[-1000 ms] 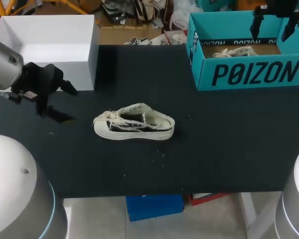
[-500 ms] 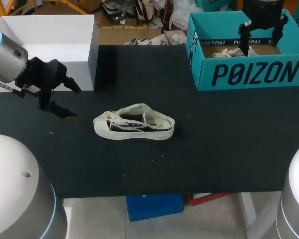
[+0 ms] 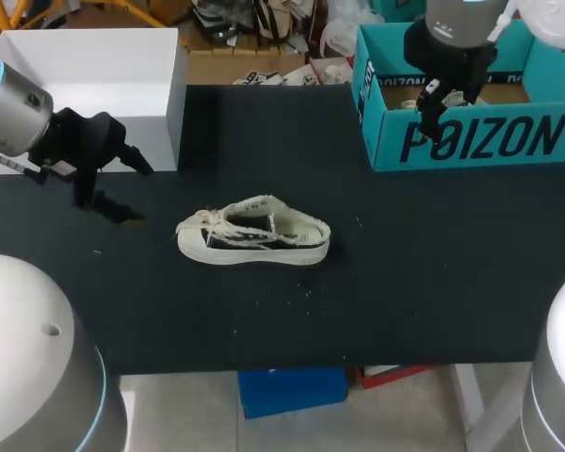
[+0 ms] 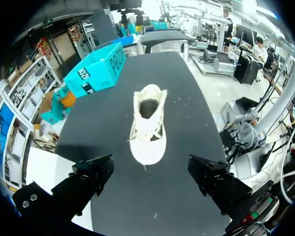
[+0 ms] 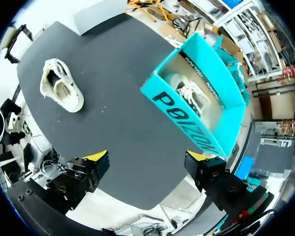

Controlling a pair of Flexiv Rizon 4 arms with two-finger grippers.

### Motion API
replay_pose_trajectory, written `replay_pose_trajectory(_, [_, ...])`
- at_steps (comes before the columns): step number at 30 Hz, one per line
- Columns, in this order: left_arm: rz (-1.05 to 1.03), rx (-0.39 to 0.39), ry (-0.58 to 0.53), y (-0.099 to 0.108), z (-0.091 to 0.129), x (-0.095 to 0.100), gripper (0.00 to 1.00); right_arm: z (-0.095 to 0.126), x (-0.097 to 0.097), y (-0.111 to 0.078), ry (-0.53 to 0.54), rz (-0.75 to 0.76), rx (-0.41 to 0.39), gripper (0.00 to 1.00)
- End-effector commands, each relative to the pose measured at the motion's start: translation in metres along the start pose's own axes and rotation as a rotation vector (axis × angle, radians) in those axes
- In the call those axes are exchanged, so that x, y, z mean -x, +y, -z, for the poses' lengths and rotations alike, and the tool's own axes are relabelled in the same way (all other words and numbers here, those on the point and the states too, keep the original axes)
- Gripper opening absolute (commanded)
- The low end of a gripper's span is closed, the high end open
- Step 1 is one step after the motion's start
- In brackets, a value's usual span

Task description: Take the shoe out of the shoebox, open the shoe tongue, remove and reinsert the insole, then place the shoe into the shoebox

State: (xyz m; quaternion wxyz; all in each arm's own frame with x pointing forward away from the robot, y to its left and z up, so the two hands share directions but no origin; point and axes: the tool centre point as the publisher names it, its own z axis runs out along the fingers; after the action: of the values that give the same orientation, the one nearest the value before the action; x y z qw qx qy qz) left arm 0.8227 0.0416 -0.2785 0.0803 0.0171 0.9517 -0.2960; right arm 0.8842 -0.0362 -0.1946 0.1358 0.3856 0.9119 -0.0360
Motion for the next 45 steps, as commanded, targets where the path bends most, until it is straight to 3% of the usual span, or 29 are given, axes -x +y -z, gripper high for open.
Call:
replay_pose_trajectory(1, [-0.002,0.0,-0.002,0.001,0.0,-0.001,1.0,0.005,-0.007,-0.014,0.054,0.639,0.354,1.0])
replay_pose_trajectory(10, [-0.002,0.0,-0.002,0.001,0.0,-0.001,1.0,0.005,-0.007,-0.014,0.054,0.639,0.354,1.0])
replay_pose_trajectory(13, [-0.002,0.0,-0.002,0.001,0.0,-0.001,1.0,0.0,-0.041,-0.003,0.245,0.687,0.496,1.0])
replay_pose_trajectory(16, [-0.002,0.0,-0.002,0.001,0.0,-0.001,1.0,0.0,-0.063,-0.001,0.289,0.711,0.547,1.0])
replay_pose_trajectory(26, [-0.002,0.0,-0.002,0.001,0.0,-0.001,1.0,-0.002,-0.131,0.003,0.25,0.723,0.642,1.0])
replay_pose_trajectory(27, [-0.002,0.0,-0.002,0.001,0.0,-0.001,1.0,-0.002,-0.134,0.005,0.215,0.734,0.659,1.0])
replay_pose_trajectory(40, [-0.002,0.0,-0.002,0.001,0.0,-0.001,1.0,-0.001,-0.135,0.004,0.222,0.713,0.666,1.0])
replay_pose_trajectory(45, [-0.002,0.0,-0.002,0.001,0.0,-0.001,1.0,-0.014,-0.149,0.011,0.261,0.692,0.672,1.0])
